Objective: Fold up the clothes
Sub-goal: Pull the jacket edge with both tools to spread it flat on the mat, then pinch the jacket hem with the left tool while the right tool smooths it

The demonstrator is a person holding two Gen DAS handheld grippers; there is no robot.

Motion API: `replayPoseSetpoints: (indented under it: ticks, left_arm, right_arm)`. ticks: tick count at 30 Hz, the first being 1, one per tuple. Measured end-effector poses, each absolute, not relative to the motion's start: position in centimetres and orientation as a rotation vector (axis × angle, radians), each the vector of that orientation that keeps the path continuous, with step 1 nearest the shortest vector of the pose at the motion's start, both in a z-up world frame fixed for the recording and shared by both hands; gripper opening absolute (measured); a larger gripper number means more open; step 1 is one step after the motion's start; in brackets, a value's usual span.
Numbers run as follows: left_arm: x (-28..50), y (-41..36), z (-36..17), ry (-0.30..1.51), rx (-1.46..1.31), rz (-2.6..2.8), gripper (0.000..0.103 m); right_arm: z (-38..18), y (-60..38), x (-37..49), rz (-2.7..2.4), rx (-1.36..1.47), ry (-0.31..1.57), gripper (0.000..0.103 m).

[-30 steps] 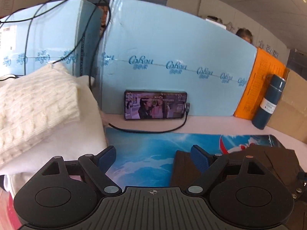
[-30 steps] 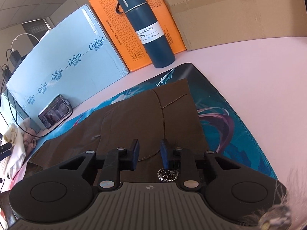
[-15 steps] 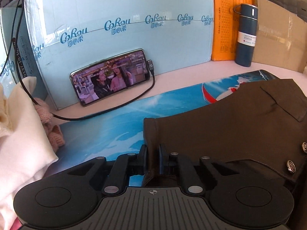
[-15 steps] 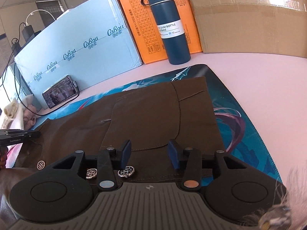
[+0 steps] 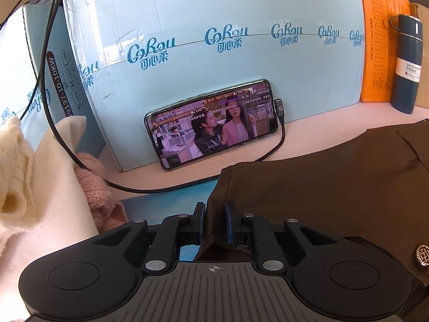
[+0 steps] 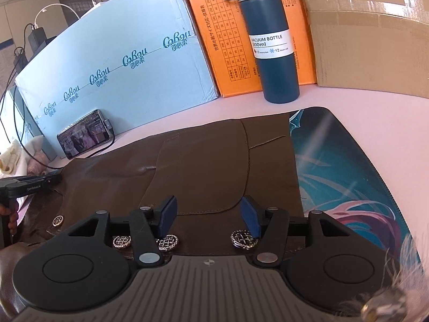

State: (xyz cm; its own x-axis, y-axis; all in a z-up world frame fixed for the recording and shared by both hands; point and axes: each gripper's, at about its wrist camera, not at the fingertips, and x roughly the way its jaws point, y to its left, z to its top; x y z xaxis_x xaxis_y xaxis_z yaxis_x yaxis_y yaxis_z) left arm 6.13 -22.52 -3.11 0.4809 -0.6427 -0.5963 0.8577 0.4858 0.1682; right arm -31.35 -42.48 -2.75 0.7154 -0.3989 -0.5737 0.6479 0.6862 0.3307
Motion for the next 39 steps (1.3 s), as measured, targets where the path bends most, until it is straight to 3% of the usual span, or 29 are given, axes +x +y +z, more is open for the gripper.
replayPoseSetpoints:
  ticks: [2,4,8,10,15,22,37,38,39]
  left_arm:
    - [5.4,-21.5,-2.5,0.477,0.502,-0.959,0.035]
    - [4.3,-19.9,-1.5,0.444,0.476,-0.969,0.071]
    - [1.1,-15.9,0.5,0.393,0.398,-1.061,0.077]
    - [-0.8,-13.9,1.1,0.378,0.353,-1.129,0.085]
    - [-5.6,-10.6,1.5,0.374,0.328,-1.319,0.086]
    - [-11.1,-10.5,-2.2,0.419,0.617,-1.403,0.087]
    - [-12.0,-11.5,-3.9,0.500,0.608,-1.369,0.087]
    - [-11.8,-11.5,-4.0,0.524,0.577,-1.392,0.085]
    - [-11.7,-11.4,-4.1,0.547,0.546,-1.415,0.069]
  right_arm:
    - [-2.4,-41.9,-32.7,-0.612,0.567,0.470,0.067]
    - [-1.9,-40.8,-34.2,-0.612,0.575,0.450,0.071]
    - [-1.4,-38.2,-38.1,-0.610,0.638,0.390,0.080]
    - [-1.5,-36.8,-40.2,-0.606,0.696,0.372,0.080]
    - [-1.7,-33.2,-43.4,-0.573,0.734,0.366,0.081]
    - [-2.0,-29.8,-43.4,-0.574,0.665,0.446,0.084]
    - [-2.5,-26.7,-43.3,-0.518,0.537,0.549,0.085]
    - [-2.4,-26.3,-43.2,-0.529,0.504,0.569,0.081]
    - [-2.3,-25.8,-43.1,-0.543,0.469,0.589,0.079]
